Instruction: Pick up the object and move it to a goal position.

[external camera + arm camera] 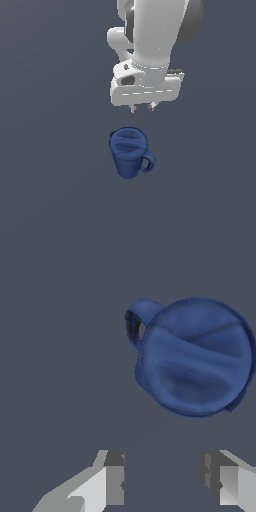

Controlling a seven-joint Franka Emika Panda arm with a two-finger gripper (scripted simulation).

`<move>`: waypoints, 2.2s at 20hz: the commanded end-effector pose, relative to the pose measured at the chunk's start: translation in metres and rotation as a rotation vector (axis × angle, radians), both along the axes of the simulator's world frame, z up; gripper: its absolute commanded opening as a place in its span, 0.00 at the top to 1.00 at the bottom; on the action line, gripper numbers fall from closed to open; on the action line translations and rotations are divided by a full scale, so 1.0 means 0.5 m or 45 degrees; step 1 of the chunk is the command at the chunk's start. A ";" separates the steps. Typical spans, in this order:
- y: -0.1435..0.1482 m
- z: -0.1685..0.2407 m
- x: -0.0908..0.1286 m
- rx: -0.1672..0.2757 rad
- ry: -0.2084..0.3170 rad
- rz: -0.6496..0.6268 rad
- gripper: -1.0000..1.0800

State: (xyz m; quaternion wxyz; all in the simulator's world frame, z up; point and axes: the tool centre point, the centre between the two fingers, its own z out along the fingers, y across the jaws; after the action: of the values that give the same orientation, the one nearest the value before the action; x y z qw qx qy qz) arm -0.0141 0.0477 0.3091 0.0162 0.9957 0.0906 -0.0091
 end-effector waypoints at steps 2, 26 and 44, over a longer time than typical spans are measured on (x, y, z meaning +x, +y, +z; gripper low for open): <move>0.009 -0.006 0.035 -0.022 0.018 0.066 0.38; 0.068 -0.099 0.233 -0.168 0.156 0.482 0.38; 0.086 -0.172 0.285 -0.233 0.234 0.651 0.38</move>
State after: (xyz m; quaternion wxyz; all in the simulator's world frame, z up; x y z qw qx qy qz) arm 0.1276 0.0908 0.2243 0.0987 0.9310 0.3364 -0.1019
